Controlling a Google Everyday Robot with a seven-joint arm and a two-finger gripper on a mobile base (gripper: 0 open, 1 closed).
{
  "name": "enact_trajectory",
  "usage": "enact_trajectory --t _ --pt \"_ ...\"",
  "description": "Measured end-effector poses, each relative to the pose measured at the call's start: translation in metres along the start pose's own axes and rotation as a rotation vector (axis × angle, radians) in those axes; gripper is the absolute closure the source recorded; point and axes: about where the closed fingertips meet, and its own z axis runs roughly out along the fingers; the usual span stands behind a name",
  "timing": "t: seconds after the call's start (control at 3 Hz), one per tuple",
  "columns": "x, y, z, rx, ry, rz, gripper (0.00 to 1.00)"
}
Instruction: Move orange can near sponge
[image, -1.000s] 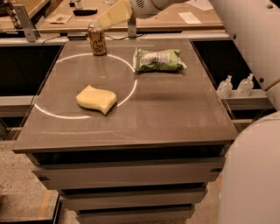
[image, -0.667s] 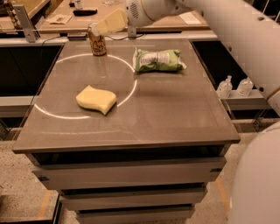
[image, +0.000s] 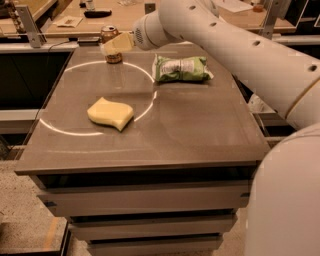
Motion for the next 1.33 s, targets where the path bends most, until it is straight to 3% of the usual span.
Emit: enact_trajectory --t 0.33,0.67,1.33 --pt "0.002 -0.019 0.036 0.026 -0.013 -0.004 0.00" --pt "-0.010 -0.031 0.071 0.008 -0.040 -0.017 0.00" --pt "-0.034 -0.044 0.106 -0.077 -0.114 -0.072 0.00"
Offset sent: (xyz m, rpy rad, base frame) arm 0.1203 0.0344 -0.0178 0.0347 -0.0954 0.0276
